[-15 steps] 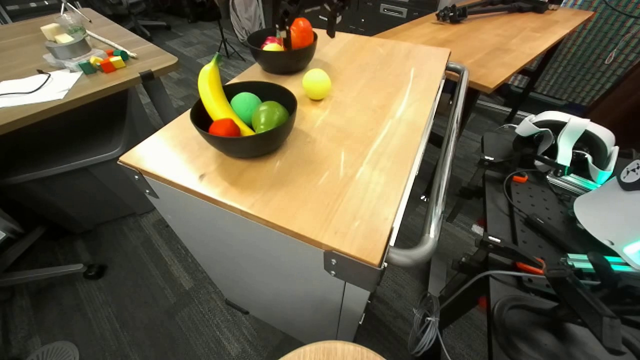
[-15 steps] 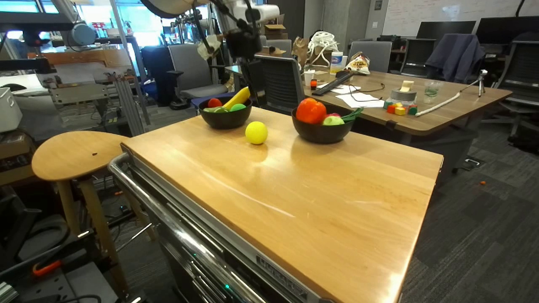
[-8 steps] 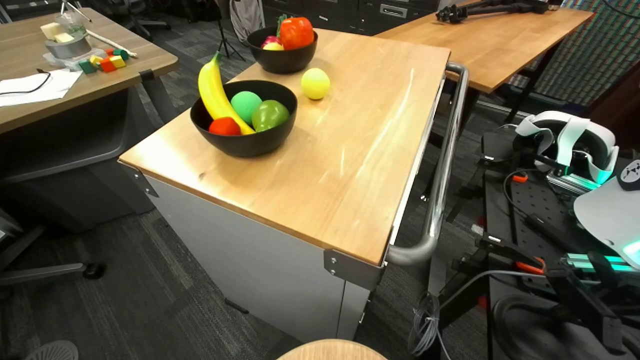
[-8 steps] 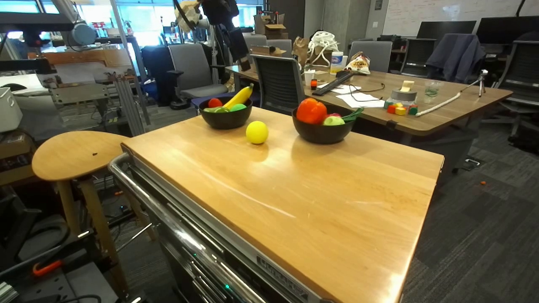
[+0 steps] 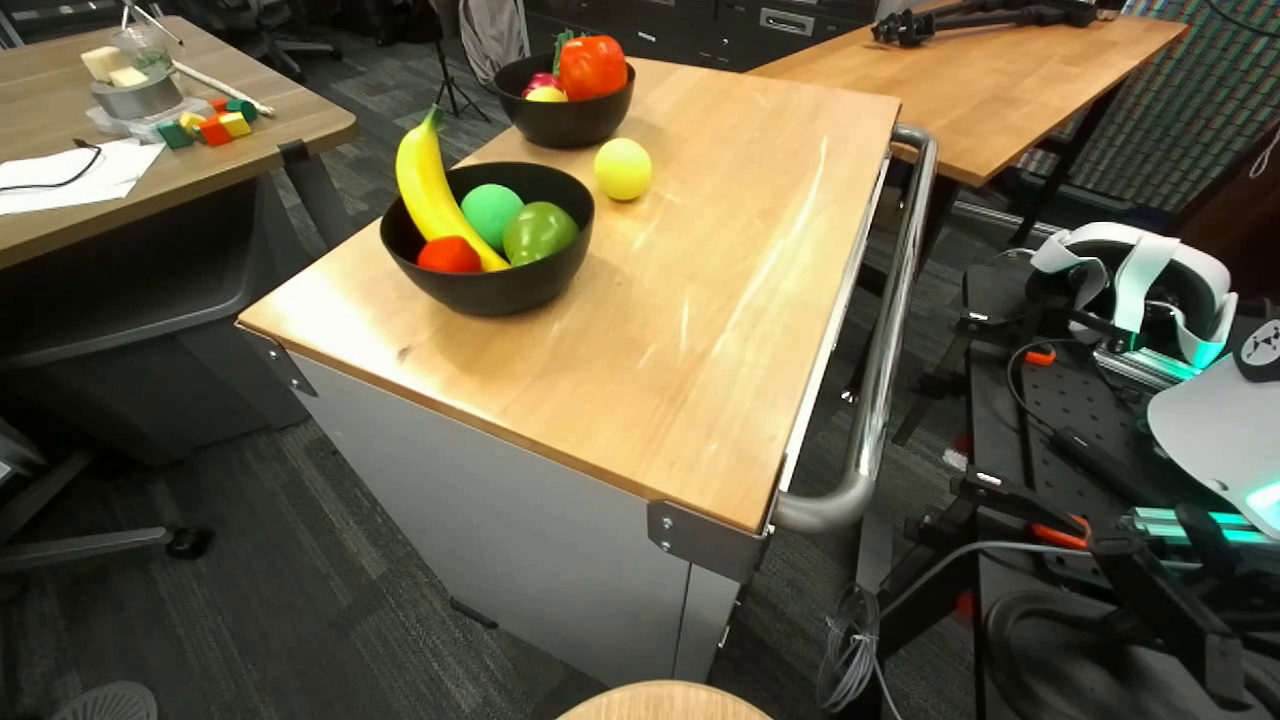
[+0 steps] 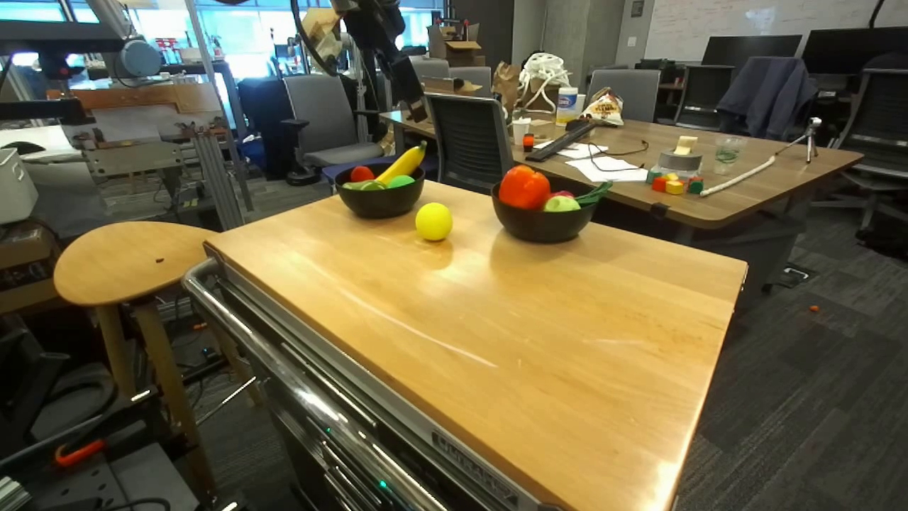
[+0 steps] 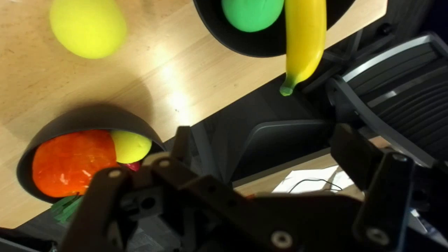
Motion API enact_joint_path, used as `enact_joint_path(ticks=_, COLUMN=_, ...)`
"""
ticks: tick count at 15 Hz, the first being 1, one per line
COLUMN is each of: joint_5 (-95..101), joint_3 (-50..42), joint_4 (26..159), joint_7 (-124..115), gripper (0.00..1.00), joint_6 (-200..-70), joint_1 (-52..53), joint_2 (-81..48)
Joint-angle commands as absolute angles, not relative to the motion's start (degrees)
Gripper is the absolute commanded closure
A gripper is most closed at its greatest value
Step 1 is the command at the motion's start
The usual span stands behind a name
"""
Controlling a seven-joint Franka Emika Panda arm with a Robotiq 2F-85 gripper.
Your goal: Take the fruit and vegetable toys out of the black bowls and put them on the counter
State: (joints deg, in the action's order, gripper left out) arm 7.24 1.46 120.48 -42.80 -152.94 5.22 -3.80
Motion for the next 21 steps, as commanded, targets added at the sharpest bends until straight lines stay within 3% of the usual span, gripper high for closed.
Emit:
enact_joint_path(ticks=1, joint_5=7.4, joint_3=1.5, joint_4=119.5, joint_7=-43.6, gripper=0.0, joint_6=-162.2, joint_1=5.6, joint_2=-8.6)
enact_joint_path(ticks=16, joint_5=16.4, joint_3=-1.3, joint_4=113.4, joint_7=-50.6, gripper=0.0, joint_6=-166.5, joint_1=10.2, joint_2=-20.2)
enact_joint_path(ticks=20, joint_5=20.8, joint_3=-4.4, joint_4=111.5, joint_7=-53.4, gripper=0.25, joint_6=-167.6, joint_1=13.0, joint_2=-22.4)
enact_joint_path(ticks=21, joint_5=21.6, joint_3=-5.1, joint_4=111.0, joint_7=-54.1, gripper=0.39, joint_6=-167.6, joint_1=13.6, joint_2=-22.8)
